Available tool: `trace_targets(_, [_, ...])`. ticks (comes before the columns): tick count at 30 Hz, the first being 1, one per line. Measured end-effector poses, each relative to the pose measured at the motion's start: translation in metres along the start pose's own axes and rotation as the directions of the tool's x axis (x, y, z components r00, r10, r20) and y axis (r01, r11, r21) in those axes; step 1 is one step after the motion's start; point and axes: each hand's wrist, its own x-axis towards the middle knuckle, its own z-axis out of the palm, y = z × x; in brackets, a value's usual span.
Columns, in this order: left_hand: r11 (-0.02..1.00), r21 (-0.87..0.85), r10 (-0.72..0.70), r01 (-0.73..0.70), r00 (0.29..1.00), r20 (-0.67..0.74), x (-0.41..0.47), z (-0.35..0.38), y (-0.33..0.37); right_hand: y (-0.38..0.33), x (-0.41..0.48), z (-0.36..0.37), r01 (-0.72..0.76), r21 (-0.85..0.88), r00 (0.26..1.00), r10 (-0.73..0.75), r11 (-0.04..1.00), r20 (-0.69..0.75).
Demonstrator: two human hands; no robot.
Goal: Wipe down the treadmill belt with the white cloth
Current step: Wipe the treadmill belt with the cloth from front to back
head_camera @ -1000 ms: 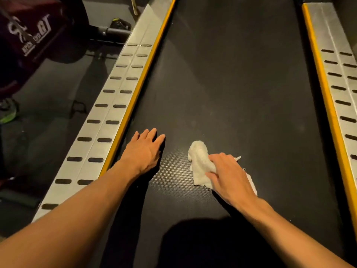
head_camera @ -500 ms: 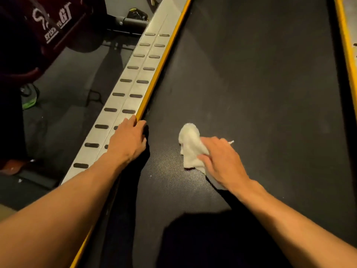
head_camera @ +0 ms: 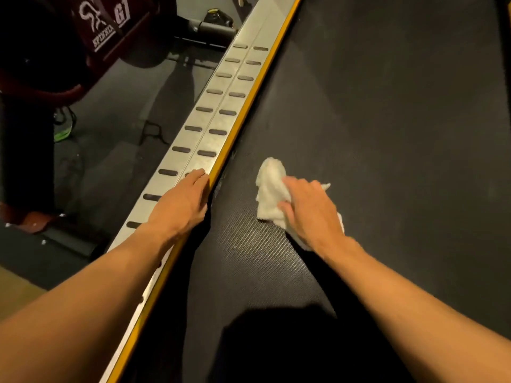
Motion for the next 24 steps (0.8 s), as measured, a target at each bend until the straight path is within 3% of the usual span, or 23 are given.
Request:
trace_targets(3, [1.000,-0.010,0.018,-0.017,0.999,0.029,-0.002,-0.002,-0.005,-0.001,0.035,0.013,-0.051,-0.081,0.998,0.054,0.995,0.037])
trace_targets(6, [0.999,-0.047,0.008,-0.008,1.000,0.016,-0.005,-0.003,-0.013,-0.018,0.015,0.035,0.186,-0.214,0.980,-0.167,0.959,0.104])
trace_targets(9, [0.993,-0.119,-0.012,0.011,1.000,-0.004,-0.007,-0.007,-0.017,-0.031,-0.025,0.041,0.421,-0.067,0.895,-0.402,0.904,0.195])
trace_targets(11, [0.990,-0.136,-0.025,0.025,1.000,0.002,-0.007,-0.009,-0.016,-0.038,-0.034,0.029,0.462,0.070,0.853,-0.464,0.884,0.240])
trace_targets(14, [0.989,-0.144,-0.025,0.023,1.000,-0.013,-0.007,-0.008,-0.015,-0.041,0.002,0.019,0.256,0.151,0.944,-0.281,0.955,0.173])
trace_targets(16, [0.989,-0.145,-0.027,0.023,0.999,-0.031,-0.006,-0.007,-0.014,-0.036,0.041,0.020,0.087,0.085,0.983,-0.099,0.993,0.152])
trace_targets(18, [0.989,-0.149,-0.027,0.023,0.999,-0.028,-0.006,-0.009,-0.013,-0.039,0.054,0.027,0.065,-0.041,0.983,-0.057,0.997,0.173])
trace_targets(19, [0.989,-0.149,-0.028,0.025,0.999,-0.018,-0.005,-0.009,-0.014,-0.044,0.047,0.032,0.124,-0.082,0.975,-0.107,0.989,0.193])
trace_targets(21, [0.988,-0.150,-0.026,0.025,1.000,-0.005,-0.006,-0.008,-0.015,-0.058,0.014,0.040,0.339,-0.029,0.903,-0.316,0.940,0.292])
trace_targets(24, [0.989,-0.150,-0.018,0.013,0.999,-0.031,-0.007,-0.004,-0.017,-0.075,-0.027,0.030,0.528,0.294,0.653,-0.602,0.797,0.460])
